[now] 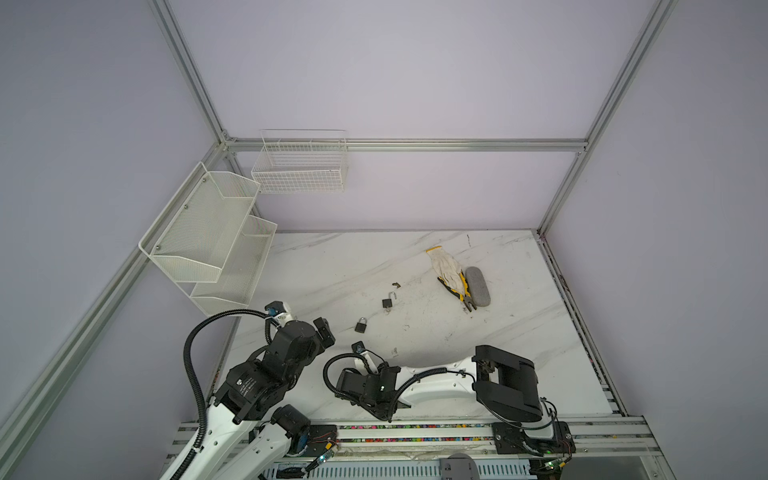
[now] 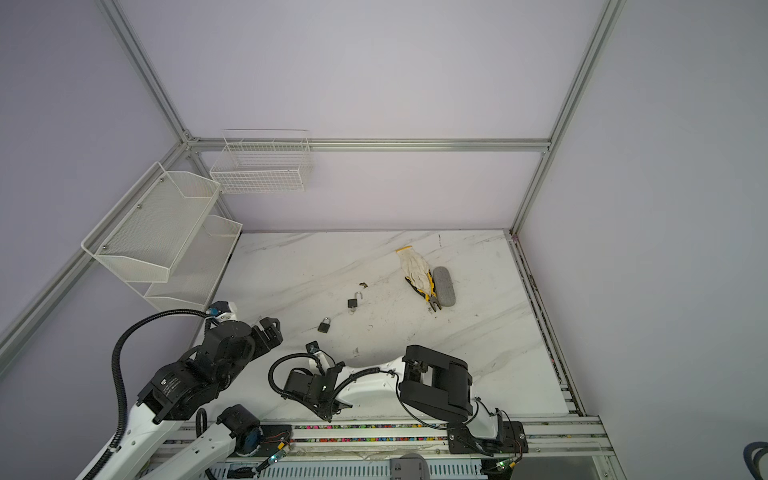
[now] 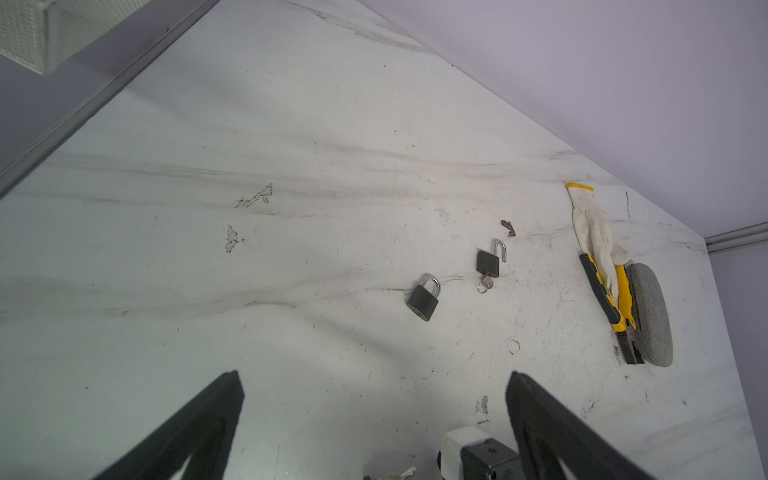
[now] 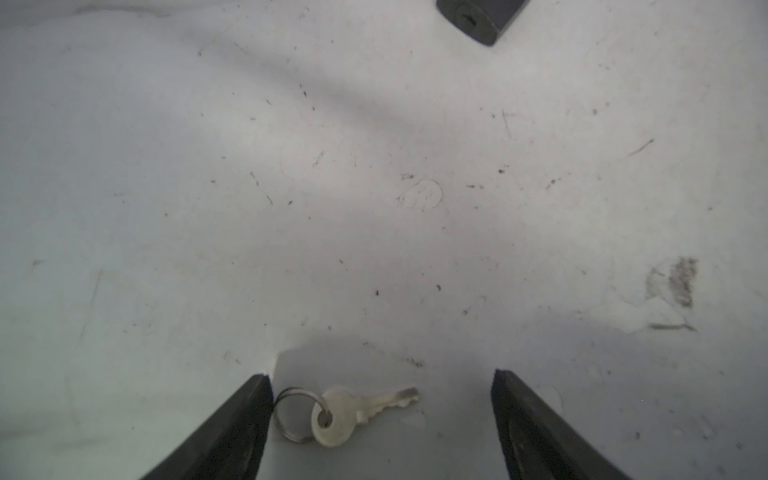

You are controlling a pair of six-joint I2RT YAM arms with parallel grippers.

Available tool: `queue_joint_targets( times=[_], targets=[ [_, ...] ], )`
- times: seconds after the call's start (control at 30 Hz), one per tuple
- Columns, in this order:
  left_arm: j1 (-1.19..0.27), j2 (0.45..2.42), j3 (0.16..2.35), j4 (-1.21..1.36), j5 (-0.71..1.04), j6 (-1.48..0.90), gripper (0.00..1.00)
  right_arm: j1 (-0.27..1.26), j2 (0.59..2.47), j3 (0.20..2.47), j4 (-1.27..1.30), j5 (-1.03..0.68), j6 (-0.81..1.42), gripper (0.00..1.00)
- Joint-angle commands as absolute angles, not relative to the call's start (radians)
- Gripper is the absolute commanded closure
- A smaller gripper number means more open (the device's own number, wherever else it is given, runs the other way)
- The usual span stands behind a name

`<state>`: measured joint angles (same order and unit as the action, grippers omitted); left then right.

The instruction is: Unlock with the key

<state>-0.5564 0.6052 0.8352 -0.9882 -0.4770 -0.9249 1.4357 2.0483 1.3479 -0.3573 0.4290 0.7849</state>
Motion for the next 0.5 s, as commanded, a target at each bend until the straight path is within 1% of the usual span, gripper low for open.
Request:
queue_joint_targets(
  times=[0.0, 0.17, 0.27, 0.47],
  targets=[
    [-0.552, 0.596, 0.803, -0.985, -0.502, -0.942, 0.0, 1.443, 2.025, 1.308, -0.43, 0.435, 0.799, 0.14],
    [-0.552, 0.6, 0.801, -0.973, -0.5, -0.948, 0.0, 1.443, 1.974, 1.26, -0.458, 0.418, 0.784, 0.14],
    [-0.552, 0.604, 0.801, -0.97, -0.496, -0.954, 0.0, 1.44, 1.93, 1.219, -0.456, 0.404, 0.785, 0.12],
    [-0.552, 0.613, 0.798, -0.958, -0.485, -0.954, 0.0, 1.392, 1.816, 1.107, -0.437, 0.388, 0.794, 0.11]
  ],
)
